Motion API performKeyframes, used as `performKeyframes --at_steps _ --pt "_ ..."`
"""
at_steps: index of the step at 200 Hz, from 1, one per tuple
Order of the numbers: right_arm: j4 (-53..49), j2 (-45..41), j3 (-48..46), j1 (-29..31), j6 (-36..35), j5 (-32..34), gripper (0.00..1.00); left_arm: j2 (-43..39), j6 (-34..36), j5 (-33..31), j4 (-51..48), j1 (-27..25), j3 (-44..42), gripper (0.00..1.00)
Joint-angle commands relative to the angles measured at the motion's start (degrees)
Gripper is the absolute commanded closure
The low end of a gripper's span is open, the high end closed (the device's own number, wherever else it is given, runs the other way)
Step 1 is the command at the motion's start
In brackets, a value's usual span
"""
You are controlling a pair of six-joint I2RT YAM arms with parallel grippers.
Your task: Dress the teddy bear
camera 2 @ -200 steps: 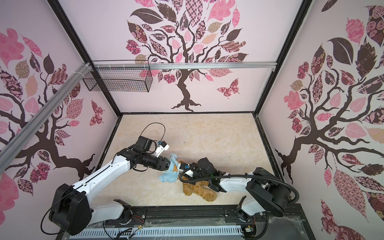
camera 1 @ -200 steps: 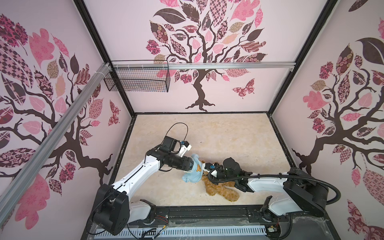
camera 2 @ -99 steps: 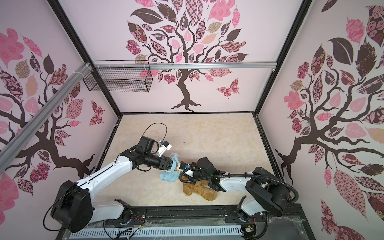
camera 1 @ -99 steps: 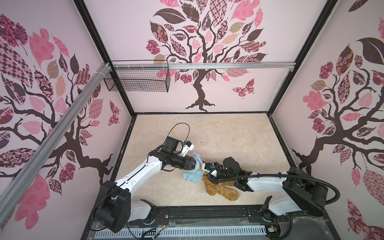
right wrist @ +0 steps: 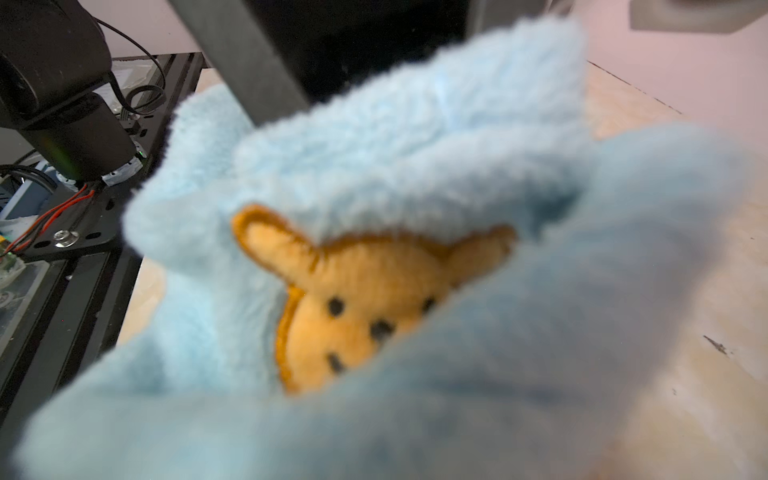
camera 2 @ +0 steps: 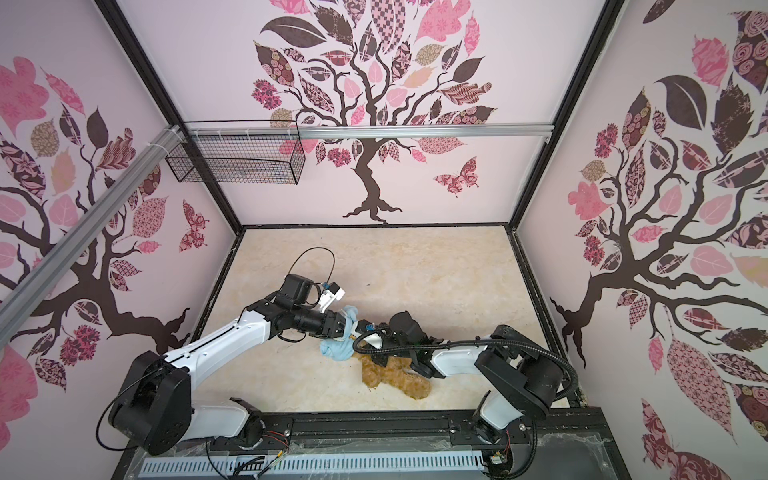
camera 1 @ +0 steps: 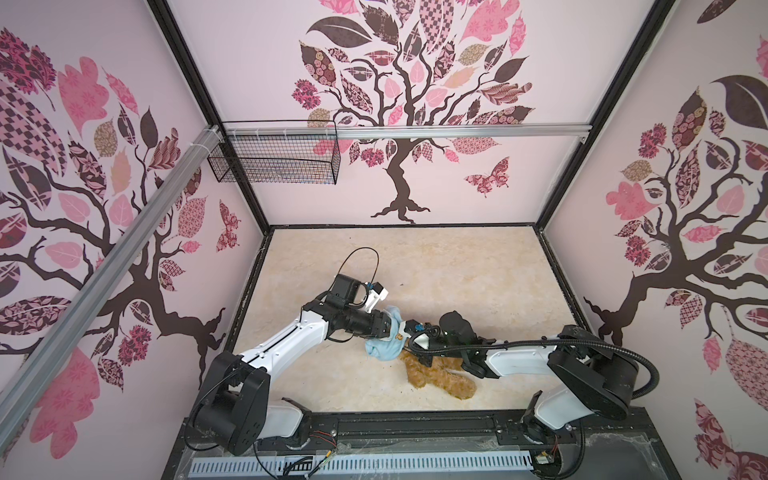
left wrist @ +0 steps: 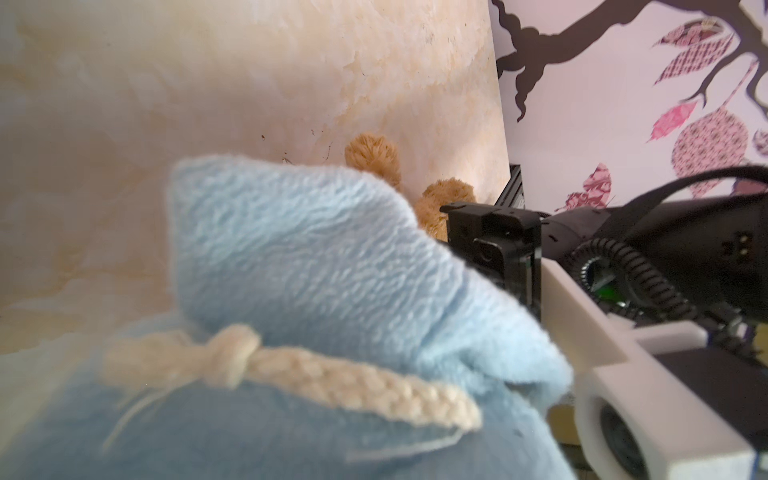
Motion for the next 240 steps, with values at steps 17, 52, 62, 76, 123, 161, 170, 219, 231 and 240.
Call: performKeyframes --at_steps 17,52,62,76,123,161,170,219,231,240 --pt "13.20 0.88 3.96 0.65 2.99 5.21 0.83 -1.05 -1.82 10.49 4.22 -3.70 -1.14 0.81" --pt "6.64 -1.38 0.66 0.52 4.82 10.46 0.67 -4.33 -2.32 8.93 7.04 -0.35 -1.76 1.00" --pt "3.01 -2.71 -0.19 0.49 5.93 12.46 0.58 -5.35 -2.47 7.69 7.68 1.38 -1.67 1.00" --pt "-2.54 -5.47 -1.47 0.26 8.67 15.43 0.43 -6.83 -1.87 5.75 8.62 3.30 -1.75 1.00" --pt "-25.62 -20.42 -0.46 -1.07 15.66 13.96 0.22 -12.40 7.48 -3.65 11.88 4.37 -2.08 1.00" --pt "-39.62 -31.46 5.06 -7.29 19.12 -4.16 0.17 -15.02 16.54 -10.64 15.67 4.20 -3.34 1.00" --pt "-39.52 -32.09 6.47 -10.53 22.27 -10.24 0.18 -15.96 17.86 -10.07 18.61 4.09 -4.80 1.00" --pt "-27.84 -20.02 15.66 -16.53 44.52 -30.92 0.52 -20.02 26.17 -6.75 25.52 2.33 -11.00 1.00" --pt "-24.36 -17.52 16.67 -16.40 48.15 -31.92 0.60 -20.34 27.21 -7.22 25.48 1.37 -11.54 1.00" --pt "-20.88 -16.30 16.81 -16.24 50.66 -32.53 0.63 -20.41 28.11 -7.82 25.06 0.50 -11.83 1.00"
